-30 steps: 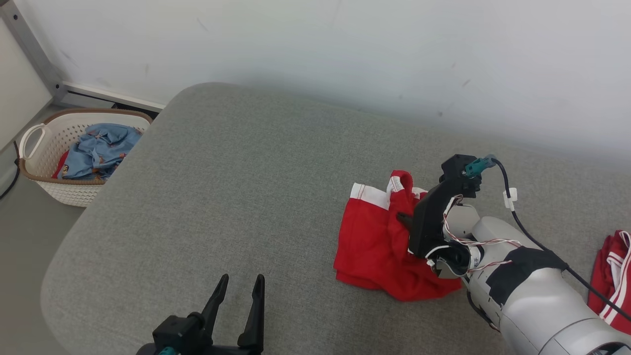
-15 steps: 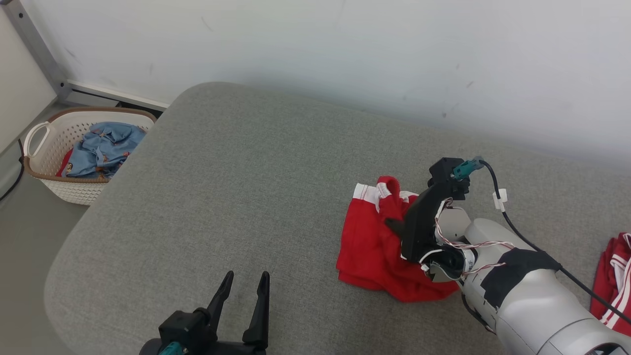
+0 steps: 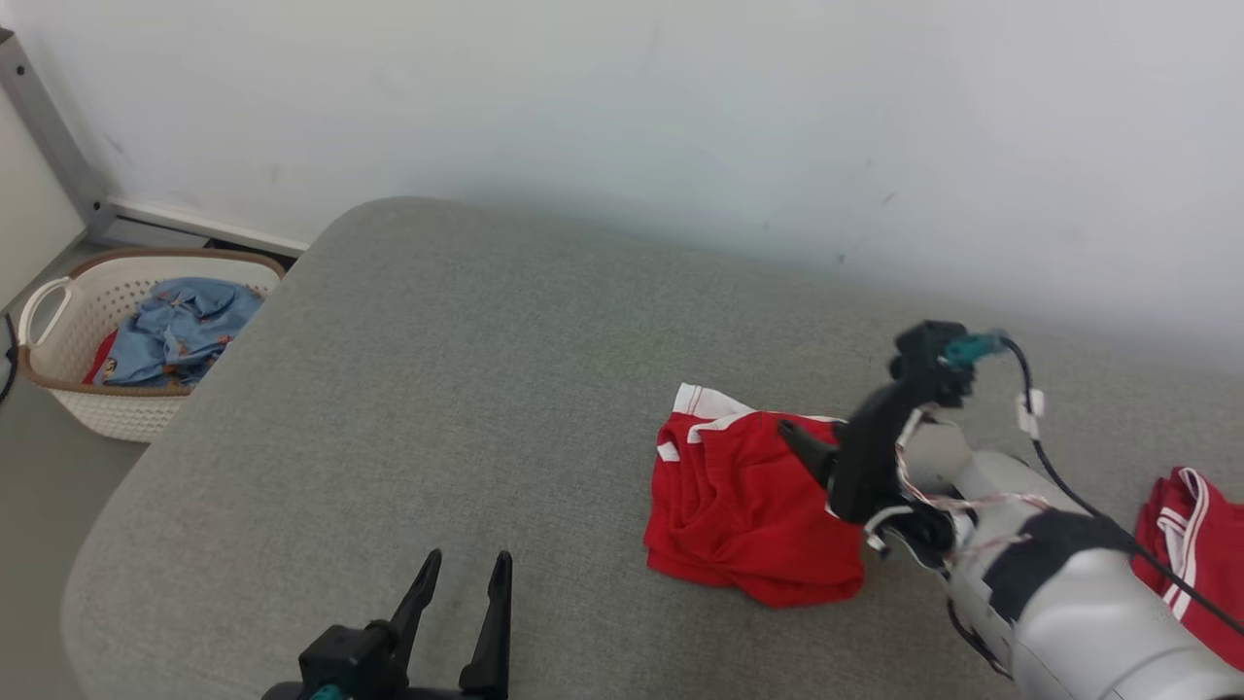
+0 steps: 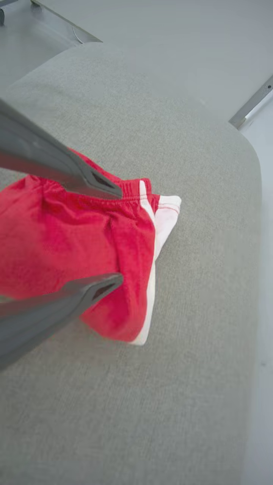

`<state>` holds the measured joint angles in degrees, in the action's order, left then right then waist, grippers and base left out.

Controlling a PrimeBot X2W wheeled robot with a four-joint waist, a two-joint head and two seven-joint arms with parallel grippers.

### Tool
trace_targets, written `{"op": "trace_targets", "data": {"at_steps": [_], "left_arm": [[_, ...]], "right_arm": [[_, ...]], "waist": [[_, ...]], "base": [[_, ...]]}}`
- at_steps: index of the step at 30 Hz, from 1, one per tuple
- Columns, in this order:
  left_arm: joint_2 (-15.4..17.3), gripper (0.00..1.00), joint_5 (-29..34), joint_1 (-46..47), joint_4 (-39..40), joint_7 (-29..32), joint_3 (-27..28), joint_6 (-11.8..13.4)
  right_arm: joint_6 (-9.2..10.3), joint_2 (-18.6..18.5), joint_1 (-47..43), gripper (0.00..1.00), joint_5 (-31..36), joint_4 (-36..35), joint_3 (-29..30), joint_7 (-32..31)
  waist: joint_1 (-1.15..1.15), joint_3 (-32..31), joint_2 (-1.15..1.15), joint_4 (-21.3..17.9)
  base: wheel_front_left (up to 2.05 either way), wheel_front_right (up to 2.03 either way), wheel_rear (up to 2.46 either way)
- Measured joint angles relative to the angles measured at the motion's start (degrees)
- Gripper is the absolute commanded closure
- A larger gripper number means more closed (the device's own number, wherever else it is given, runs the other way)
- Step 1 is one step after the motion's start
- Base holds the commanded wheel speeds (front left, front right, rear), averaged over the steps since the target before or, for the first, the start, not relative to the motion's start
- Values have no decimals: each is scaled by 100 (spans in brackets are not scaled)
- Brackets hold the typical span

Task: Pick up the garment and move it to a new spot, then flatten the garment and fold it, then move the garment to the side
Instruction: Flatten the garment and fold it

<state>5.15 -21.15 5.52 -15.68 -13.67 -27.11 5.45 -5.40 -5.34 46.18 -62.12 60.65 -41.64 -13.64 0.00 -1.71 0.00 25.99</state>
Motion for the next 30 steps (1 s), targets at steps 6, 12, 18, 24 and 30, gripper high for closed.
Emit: {"op": "trace_targets", "data": {"at_steps": [6, 12, 18, 24, 30], "left_arm": [[172, 0, -1, -241, 144, -4, 70, -35], [143, 0, -1, -243, 292, -4, 18, -41], [48, 0, 7, 6, 292, 3, -113, -90], [-9, 0, 7, 117, 198, 53, -186, -101], [-37, 0, 7, 159, 129, 53, -209, -100]], "right_arm": [[-15, -210, -571, 0, 176, -49, -104, 382], [-23, -248, -606, 0, 193, -97, -85, 627], [-22, -375, -581, 0, 201, -11, -32, 743], [-21, -359, -538, 0, 198, 63, -8, 769], [-22, -302, -464, 0, 181, 118, 22, 797]], "waist": [[0, -44, 0, -208], [0, 124, 0, -414], [1, 345, 0, -462], [0, 450, 0, -352], [1, 434, 0, -226]], "base": [[0, 0, 0], [0, 0, 0], [0, 0, 0], [0, 0, 0], [0, 0, 0]]}}
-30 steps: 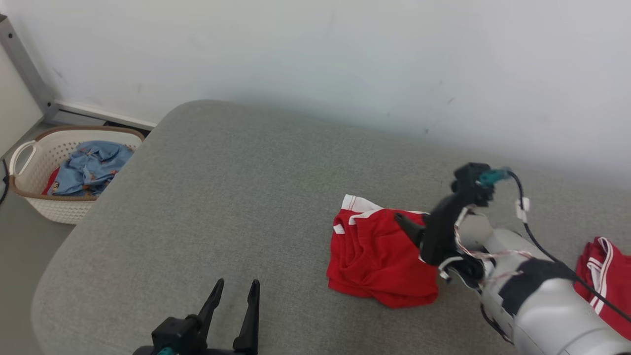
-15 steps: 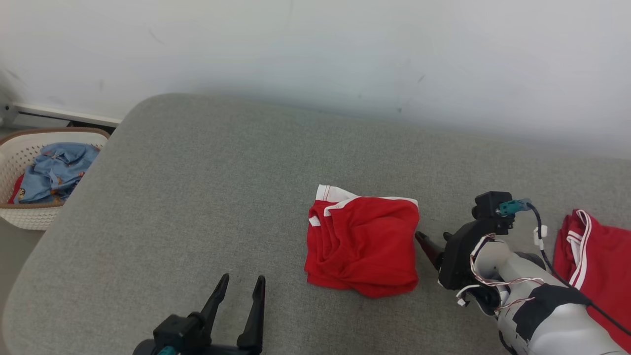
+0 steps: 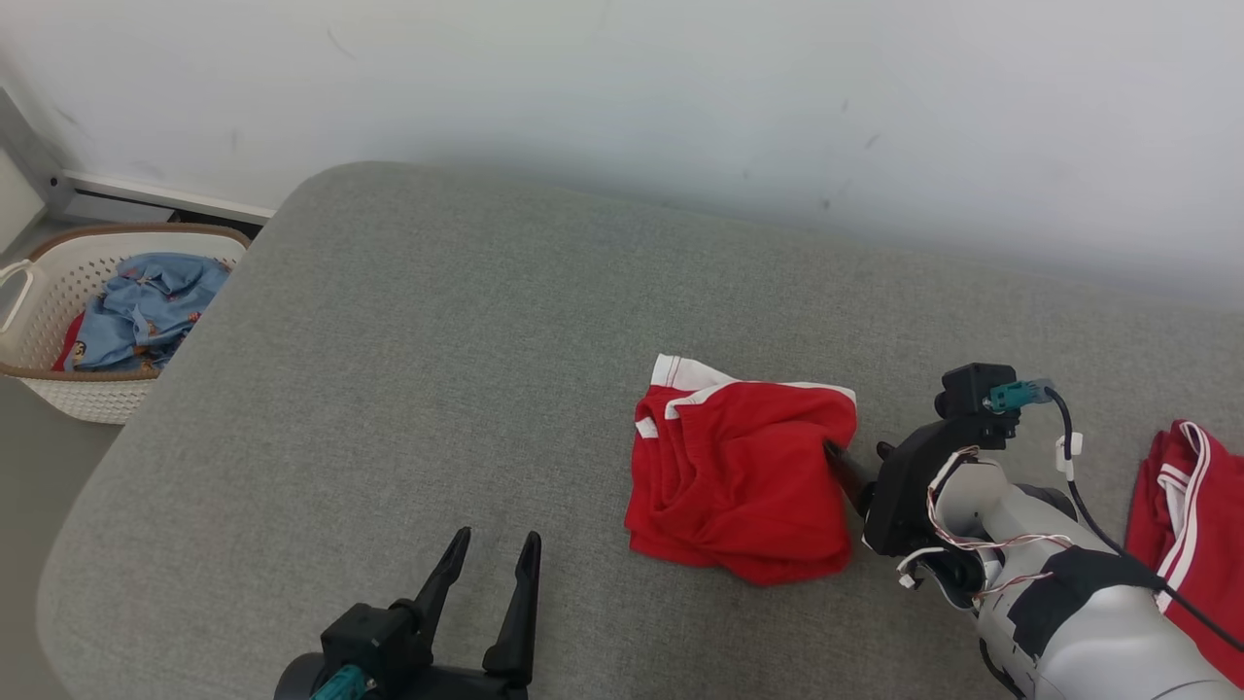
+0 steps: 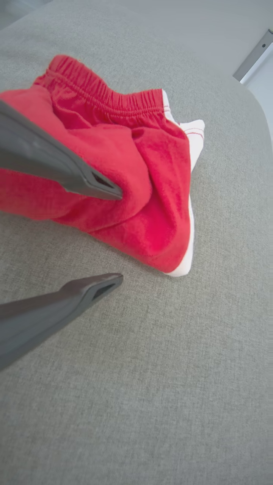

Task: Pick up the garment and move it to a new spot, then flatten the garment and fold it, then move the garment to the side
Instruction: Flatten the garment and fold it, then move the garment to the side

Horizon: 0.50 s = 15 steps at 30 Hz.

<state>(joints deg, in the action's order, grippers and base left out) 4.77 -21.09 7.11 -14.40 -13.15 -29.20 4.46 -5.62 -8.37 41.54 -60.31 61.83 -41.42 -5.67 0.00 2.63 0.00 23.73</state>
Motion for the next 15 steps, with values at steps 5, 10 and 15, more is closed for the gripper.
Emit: {"op": "trace_targets", "data": {"at_steps": [5, 10, 15], "left_arm": [[-2, 0, -1, -2, -33, -1, 25, 1], [-22, 0, -1, 30, -70, -1, -75, -42], [-67, 0, -1, 62, -92, -1, -120, -45]], "right_arm": [[-2, 73, 31, 0, 1, 65, -41, -21], [-2, 80, 31, 0, 1, 223, -121, -245], [7, 90, 58, 0, -8, 376, -142, -550]], "waist": [[-1, -40, 0, 11], [0, -13, 0, 75], [0, 31, 0, 194]], "base": [[0, 0, 0], [0, 0, 0], [0, 0, 0]]}}
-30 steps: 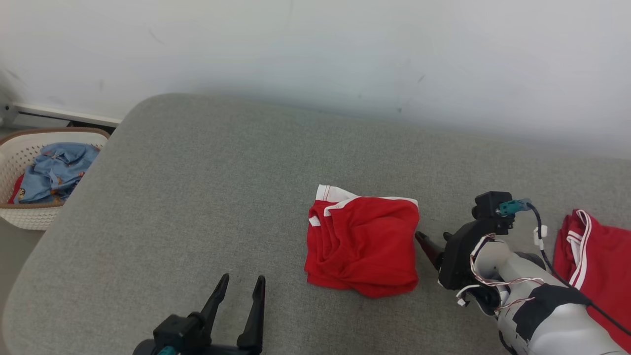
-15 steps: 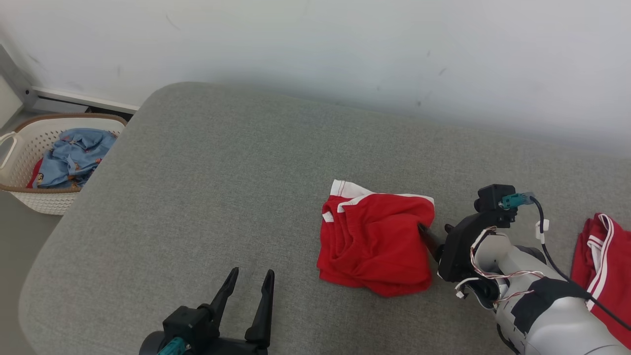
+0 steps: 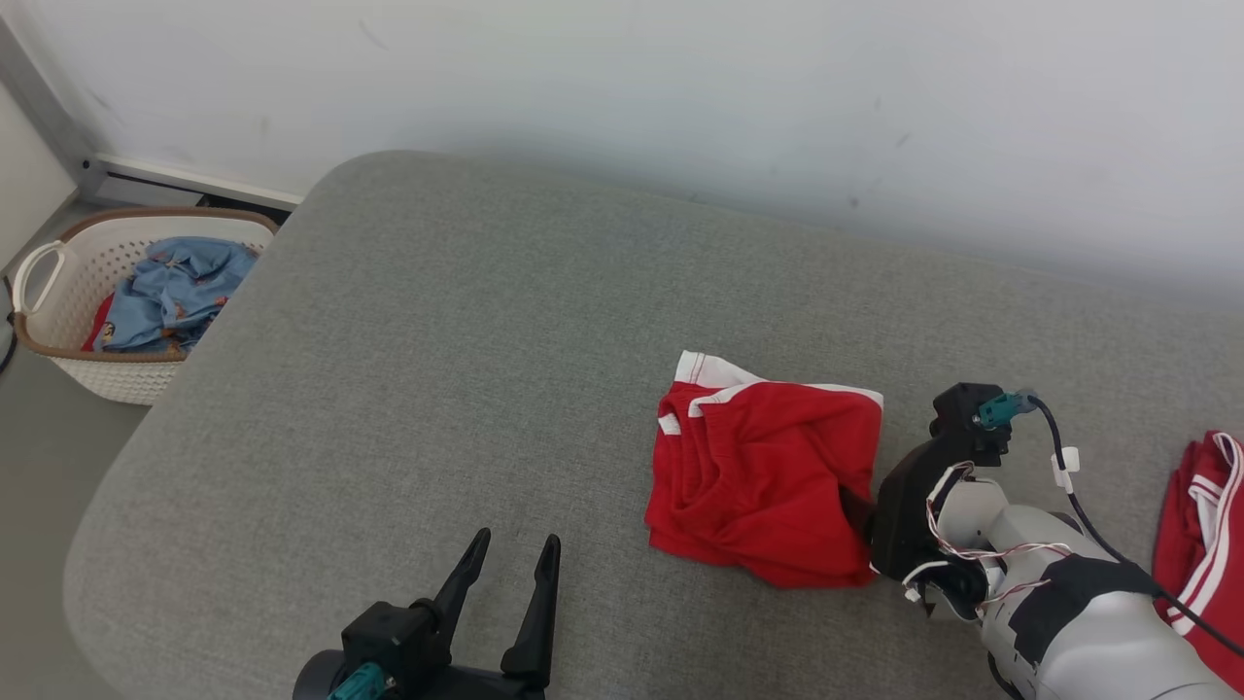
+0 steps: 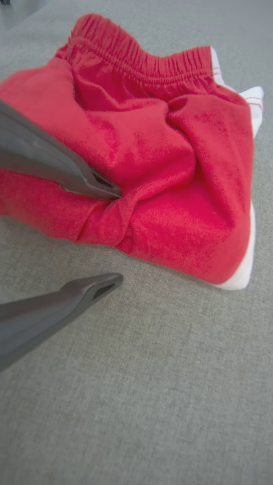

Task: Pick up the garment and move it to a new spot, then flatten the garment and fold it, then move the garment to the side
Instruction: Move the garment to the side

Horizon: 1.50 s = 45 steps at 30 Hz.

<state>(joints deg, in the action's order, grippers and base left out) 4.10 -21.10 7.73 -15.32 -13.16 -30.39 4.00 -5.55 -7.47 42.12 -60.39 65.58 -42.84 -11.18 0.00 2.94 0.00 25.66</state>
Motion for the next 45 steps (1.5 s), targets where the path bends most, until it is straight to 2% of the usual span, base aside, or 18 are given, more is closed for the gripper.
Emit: {"op": "trace_targets", "data": {"at_steps": [6, 7, 8, 9, 10, 17, 26, 33, 45], "left_arm": [[-31, 0, -11, 51, -68, -1, 2, 2], [-33, 0, -12, 52, -75, -2, 8, 2], [-34, 0, -21, 52, -82, -5, 11, 3], [-34, 0, -27, 52, -89, -7, 12, 4], [-34, 0, -31, 52, -93, -7, 13, 9], [-43, 0, -78, 49, -154, -43, 93, 55], [-15, 0, -111, 37, -177, -56, 153, 54], [111, 0, -109, -42, -116, -57, 172, 53], [133, 0, -66, -42, -26, -58, 125, 45]], "right_arm": [[-1, 5, 90, 0, -2, 143, -87, -481], [-1, 7, 101, 8, -10, 149, -83, -526], [-1, 10, 108, 49, -29, 157, -77, -556], [-2, 12, 115, 85, -47, 166, -77, -594], [-5, 16, 126, 100, -55, 174, -77, -628], [-48, 70, 179, 100, -112, 223, -46, -799], [-59, 35, 461, 100, -99, 224, -80, -901], [-100, -227, 605, 100, -56, 296, -141, -1169], [-108, -519, 828, 100, -58, 380, -131, -1411]], "waist": [[0, 45, 0, 127], [0, 45, 0, 137], [0, 42, 0, 142], [0, 39, 0, 144], [0, 36, 0, 146], [0, 17, 0, 114], [-1, -57, 0, -154], [0, -104, 0, -556], [0, -74, 0, -1172]], "base": [[0, 0, 0], [0, 0, 0], [0, 0, 0], [0, 0, 0], [0, 0, 0], [0, 0, 0], [0, 0, 0], [0, 0, 0], [0, 0, 0]]}}
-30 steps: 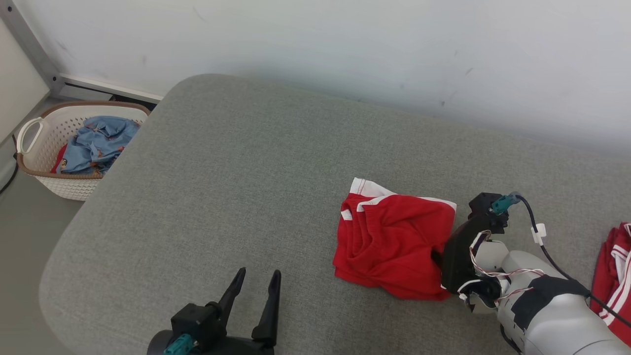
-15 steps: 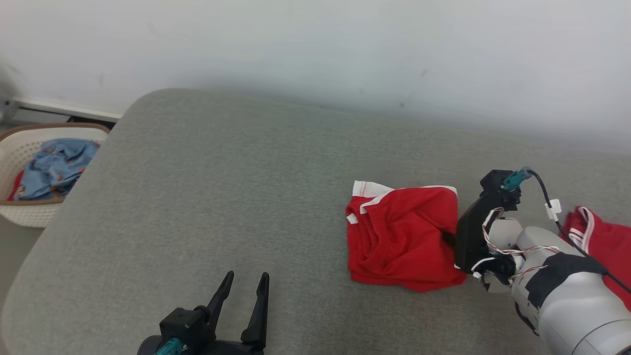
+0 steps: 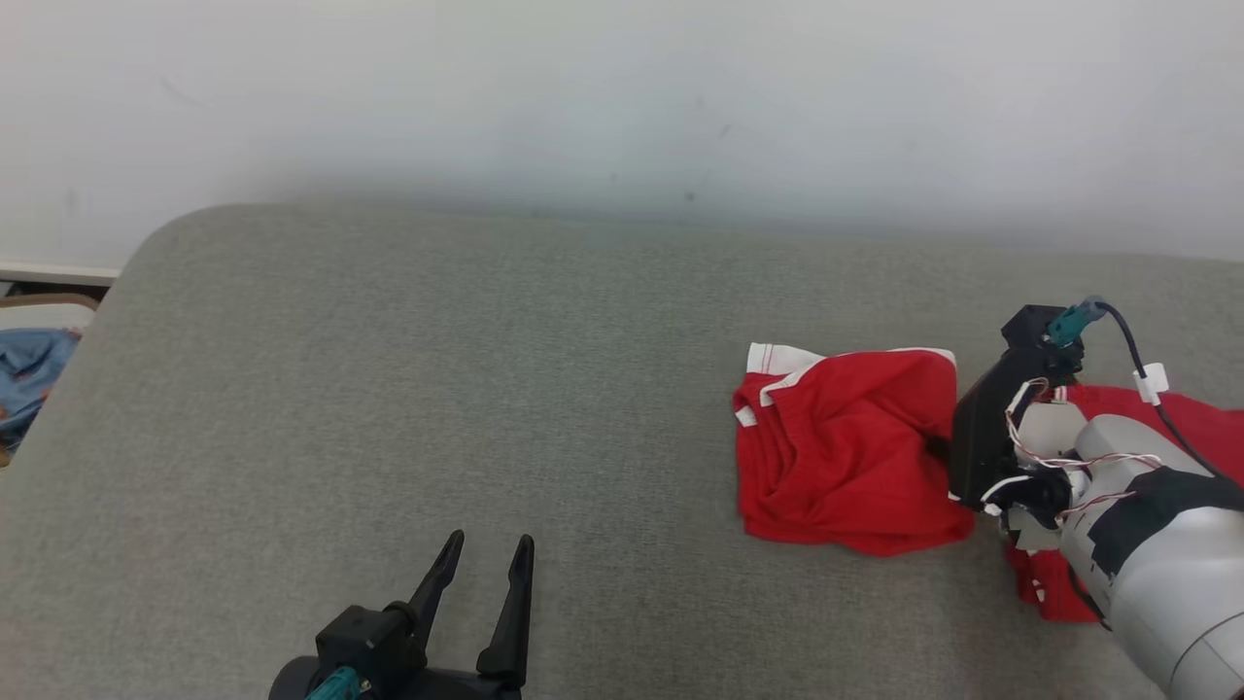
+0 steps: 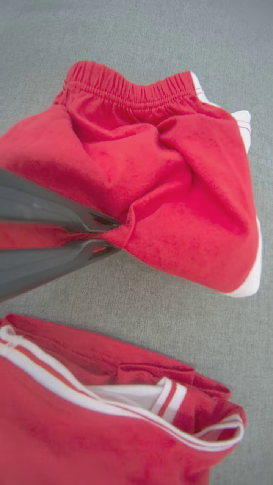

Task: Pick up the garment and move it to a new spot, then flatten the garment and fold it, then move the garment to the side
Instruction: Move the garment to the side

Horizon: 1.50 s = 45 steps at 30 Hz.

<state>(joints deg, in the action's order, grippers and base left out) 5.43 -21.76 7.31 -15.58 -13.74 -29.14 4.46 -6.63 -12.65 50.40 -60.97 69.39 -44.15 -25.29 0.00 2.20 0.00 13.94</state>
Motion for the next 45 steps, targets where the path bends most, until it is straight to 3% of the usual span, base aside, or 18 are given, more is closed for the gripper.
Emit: {"op": "trace_targets", "data": {"at_steps": [22, 45], "left_arm": [[31, 0, 58, 121, 132, 35, -75, -11], [53, 0, 66, 266, 126, 110, -93, -49]], "right_arm": [[-43, -635, 525, 100, 112, 104, -94, -424], [16, -1301, 874, 100, 397, 275, -304, -902]], "waist": [[0, 343, 0, -675], [0, 597, 0, -819]], "base": [[0, 0, 0], [0, 0, 0]]}}
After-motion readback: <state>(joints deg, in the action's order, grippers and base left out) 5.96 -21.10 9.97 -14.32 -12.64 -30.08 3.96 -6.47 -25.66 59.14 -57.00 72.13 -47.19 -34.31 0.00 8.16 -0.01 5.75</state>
